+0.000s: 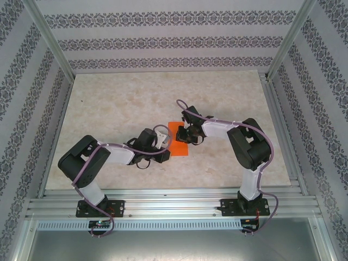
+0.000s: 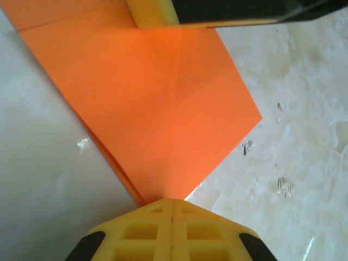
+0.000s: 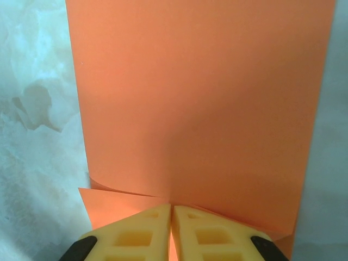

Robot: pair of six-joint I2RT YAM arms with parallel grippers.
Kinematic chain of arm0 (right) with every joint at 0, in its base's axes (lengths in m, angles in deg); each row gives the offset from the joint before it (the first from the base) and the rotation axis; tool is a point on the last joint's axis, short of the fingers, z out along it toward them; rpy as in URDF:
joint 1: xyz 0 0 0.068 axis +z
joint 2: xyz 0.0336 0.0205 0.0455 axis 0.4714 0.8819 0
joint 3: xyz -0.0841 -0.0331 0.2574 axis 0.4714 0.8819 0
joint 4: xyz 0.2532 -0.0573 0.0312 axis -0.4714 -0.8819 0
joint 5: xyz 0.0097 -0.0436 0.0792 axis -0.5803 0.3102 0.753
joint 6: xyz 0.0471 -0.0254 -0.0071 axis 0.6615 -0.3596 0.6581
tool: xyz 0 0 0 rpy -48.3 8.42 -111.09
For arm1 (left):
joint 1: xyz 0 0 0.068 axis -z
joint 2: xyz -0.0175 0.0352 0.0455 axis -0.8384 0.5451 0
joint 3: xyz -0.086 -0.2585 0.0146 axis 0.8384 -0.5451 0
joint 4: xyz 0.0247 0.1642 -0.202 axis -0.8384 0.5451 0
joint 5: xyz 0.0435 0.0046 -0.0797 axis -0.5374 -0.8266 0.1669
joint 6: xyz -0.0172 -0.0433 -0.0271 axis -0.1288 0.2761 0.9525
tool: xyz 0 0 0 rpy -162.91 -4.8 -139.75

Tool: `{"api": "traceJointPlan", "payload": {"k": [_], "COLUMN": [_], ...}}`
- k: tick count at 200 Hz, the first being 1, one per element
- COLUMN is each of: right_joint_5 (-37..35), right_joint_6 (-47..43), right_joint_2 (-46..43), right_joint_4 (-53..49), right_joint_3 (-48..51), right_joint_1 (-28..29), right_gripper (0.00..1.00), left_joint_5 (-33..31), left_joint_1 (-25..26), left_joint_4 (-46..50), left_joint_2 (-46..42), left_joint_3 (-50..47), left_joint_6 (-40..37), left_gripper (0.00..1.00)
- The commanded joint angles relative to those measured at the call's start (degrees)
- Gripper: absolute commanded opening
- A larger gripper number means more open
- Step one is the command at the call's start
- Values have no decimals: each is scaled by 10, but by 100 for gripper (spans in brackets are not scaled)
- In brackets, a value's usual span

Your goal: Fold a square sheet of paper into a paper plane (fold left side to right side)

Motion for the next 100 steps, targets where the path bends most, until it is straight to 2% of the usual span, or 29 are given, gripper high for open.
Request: {"api": "traceJointPlan", "payload": {"k": [1, 35, 53, 80, 100], "right_joint_5": [-54, -38, -29, -33, -30], "right_joint_6": [-12, -12, -12, -14, -14], "right_joint_2": [39, 32, 24, 20, 22], "right_joint_4": [-30, -15, -10, -18, -16], "right_joint_3": [8, 11, 9, 1, 1], "right_joint_1": [-15, -14, -14, -14, -14], "right_gripper": [12, 12, 12, 13, 12], "left_joint_5": [-13, -19, 4, 26, 49], "left_joint_1": [4, 2, -8, -18, -19], "left_joint_4": [113, 136, 138, 144, 149], "left_joint_2": [5, -28, -57, -91, -70], "left_joint_3": [-50, -46, -29, 25, 79], "left_joint_6": [13, 14, 22, 27, 19], "left_gripper": [7, 6, 6, 6, 6]}}
